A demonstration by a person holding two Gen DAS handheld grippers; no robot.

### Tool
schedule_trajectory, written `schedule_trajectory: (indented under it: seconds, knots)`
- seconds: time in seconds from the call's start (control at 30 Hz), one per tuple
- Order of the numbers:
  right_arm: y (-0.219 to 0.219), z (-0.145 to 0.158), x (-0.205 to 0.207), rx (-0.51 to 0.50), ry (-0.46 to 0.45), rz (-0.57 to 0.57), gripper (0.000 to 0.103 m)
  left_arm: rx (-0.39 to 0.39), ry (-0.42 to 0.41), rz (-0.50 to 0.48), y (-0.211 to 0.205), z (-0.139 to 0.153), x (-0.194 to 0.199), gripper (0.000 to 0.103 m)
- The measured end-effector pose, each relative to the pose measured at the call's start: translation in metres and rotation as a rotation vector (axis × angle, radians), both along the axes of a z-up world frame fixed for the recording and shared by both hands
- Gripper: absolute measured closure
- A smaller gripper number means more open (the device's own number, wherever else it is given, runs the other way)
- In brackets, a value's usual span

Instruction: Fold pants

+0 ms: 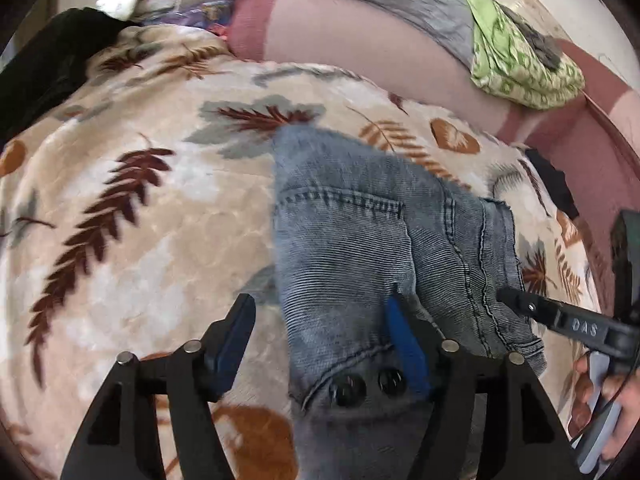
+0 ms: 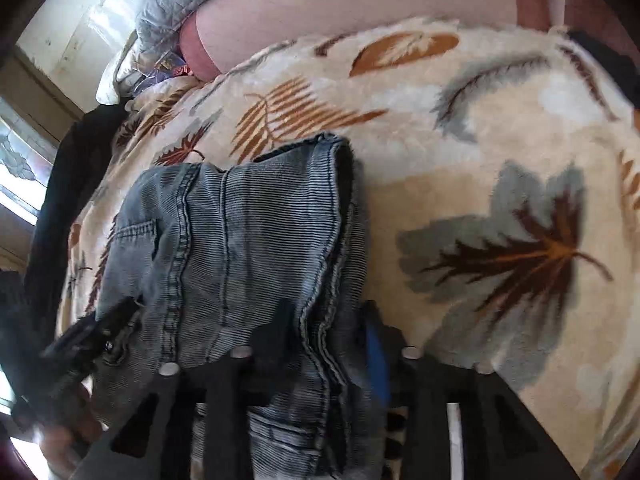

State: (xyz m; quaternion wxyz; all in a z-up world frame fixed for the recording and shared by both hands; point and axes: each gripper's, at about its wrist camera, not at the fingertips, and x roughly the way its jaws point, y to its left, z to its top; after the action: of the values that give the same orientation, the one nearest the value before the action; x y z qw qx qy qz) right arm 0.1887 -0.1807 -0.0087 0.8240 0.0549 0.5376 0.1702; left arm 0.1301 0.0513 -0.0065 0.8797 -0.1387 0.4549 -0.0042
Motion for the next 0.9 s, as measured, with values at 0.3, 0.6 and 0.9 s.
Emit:
schedule_trajectory:
  seconds: [0.3, 0.6, 0.9]
  knots:
    - [0.014, 0.03, -0.065, -0.03, -0.174, 0.053, 0.038, 0.102, -0.077, 0.019, -0.011, 0.024, -0.044, 0.027]
    - [0.007, 0.007, -0.063, -0.076, -0.09, 0.007, 0.027, 0.191, -0.033, 0.0, -0.019, 0.01, -0.047, 0.022]
    - [-0.013, 0.054, -0.122, -0.019, -0.25, -0.008, 0.022, 0.178, -0.103, 0.009, -0.03, 0.036, -0.091, 0.022]
